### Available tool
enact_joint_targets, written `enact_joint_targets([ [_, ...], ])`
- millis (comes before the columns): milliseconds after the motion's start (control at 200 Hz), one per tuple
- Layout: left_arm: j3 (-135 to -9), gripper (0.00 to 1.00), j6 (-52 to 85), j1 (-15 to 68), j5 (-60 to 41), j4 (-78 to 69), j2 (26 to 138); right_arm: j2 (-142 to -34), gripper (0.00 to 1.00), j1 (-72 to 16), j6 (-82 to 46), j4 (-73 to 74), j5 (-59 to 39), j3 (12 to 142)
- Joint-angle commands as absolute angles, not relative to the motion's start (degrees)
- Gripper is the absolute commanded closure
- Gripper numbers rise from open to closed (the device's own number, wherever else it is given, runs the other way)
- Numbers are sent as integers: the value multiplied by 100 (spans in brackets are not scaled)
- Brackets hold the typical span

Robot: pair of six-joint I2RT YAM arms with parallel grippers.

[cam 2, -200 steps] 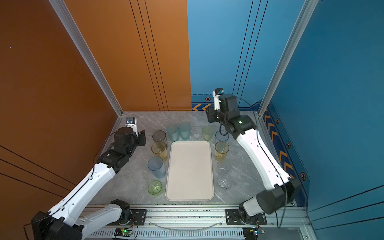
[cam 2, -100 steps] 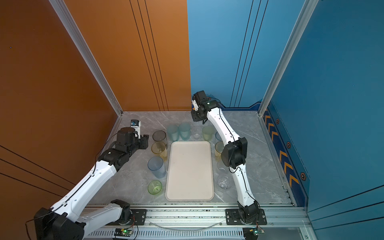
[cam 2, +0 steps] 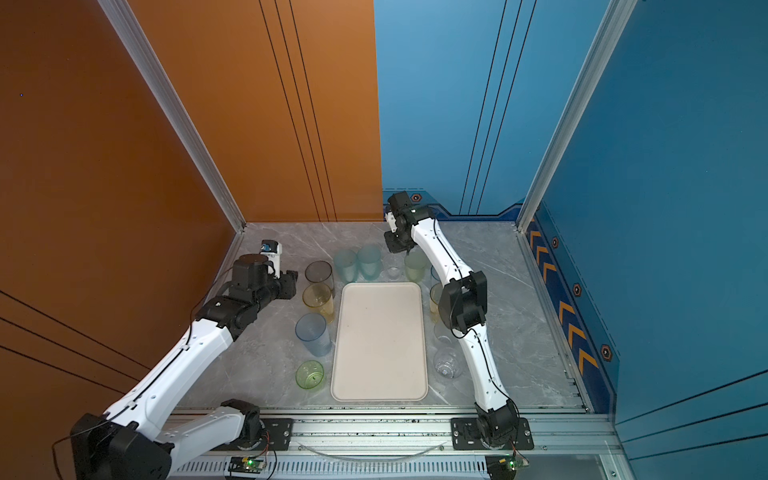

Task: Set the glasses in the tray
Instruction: 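Raise the right arm and reach over the small clear cup beyond the tray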

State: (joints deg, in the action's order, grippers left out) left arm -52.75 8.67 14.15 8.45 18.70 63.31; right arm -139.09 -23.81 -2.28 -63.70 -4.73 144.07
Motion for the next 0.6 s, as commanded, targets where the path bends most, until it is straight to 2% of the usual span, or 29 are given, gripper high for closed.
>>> enact_joint_targets([
  [0,-5423,42,897,1353,655,1916,6370,-14152,76,-2331,-114,-6524,-427,14546],
  [596,-5388,42,879,1292,536,1874,6395,-14464,74,-2303,-105,-6311,-290,14616],
])
